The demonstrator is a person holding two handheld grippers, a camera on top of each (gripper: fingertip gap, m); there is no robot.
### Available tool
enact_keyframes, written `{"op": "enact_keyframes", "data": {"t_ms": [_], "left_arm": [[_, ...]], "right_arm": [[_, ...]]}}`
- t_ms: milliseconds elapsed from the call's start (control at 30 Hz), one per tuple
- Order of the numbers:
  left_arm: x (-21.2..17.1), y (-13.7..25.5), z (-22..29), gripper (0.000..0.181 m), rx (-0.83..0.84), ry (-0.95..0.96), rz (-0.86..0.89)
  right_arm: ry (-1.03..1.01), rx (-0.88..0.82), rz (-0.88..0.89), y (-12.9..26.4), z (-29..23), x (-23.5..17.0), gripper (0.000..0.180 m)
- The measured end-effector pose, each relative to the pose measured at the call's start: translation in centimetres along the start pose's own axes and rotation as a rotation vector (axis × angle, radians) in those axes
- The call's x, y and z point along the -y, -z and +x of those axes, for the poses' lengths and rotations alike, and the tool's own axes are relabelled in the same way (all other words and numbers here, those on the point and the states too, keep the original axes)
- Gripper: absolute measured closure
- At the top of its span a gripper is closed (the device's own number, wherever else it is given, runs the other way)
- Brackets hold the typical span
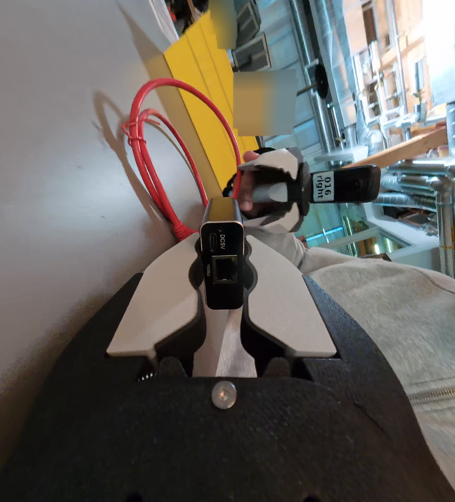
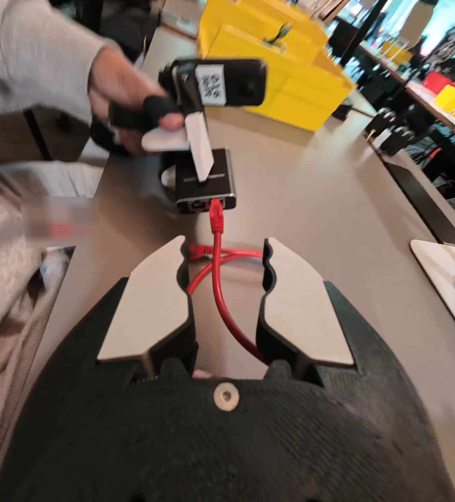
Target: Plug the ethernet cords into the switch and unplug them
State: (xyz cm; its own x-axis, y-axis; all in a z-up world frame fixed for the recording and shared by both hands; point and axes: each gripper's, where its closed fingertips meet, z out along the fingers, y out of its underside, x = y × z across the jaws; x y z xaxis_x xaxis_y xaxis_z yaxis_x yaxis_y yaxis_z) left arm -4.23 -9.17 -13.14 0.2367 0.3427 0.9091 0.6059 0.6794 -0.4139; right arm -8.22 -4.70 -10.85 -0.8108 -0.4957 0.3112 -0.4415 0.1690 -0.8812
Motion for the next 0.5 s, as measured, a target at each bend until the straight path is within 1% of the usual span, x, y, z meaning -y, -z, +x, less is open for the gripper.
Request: {"op": "enact_keyframes", "data": {"t_ms": [133, 267, 367, 500], "left_arm": [[2.2, 1.7, -0.7, 0.156, 0.033, -0.006, 0.138], [4.0, 3.3, -1.4, 0.156, 0.062, -0.008, 0.255], [4.2, 3.5, -1.7, 0.156, 0.059, 0.004, 0.249], [4.5, 3.6, -1.7, 0.156, 0.048, 0.013, 0.261]], "right_arm": [[-0.107, -0.060, 0.166, 0.4, 2.5, 4.2, 0.128], [-0.089, -0.077, 0.258, -1.1, 4.0, 9.1, 0.133], [-0.031, -0.041, 0.269, -4.3, 4.1, 12.7, 0.136], [0.078, -0.030, 0.214, -10.5, 4.2, 16.6, 0.139]]}}
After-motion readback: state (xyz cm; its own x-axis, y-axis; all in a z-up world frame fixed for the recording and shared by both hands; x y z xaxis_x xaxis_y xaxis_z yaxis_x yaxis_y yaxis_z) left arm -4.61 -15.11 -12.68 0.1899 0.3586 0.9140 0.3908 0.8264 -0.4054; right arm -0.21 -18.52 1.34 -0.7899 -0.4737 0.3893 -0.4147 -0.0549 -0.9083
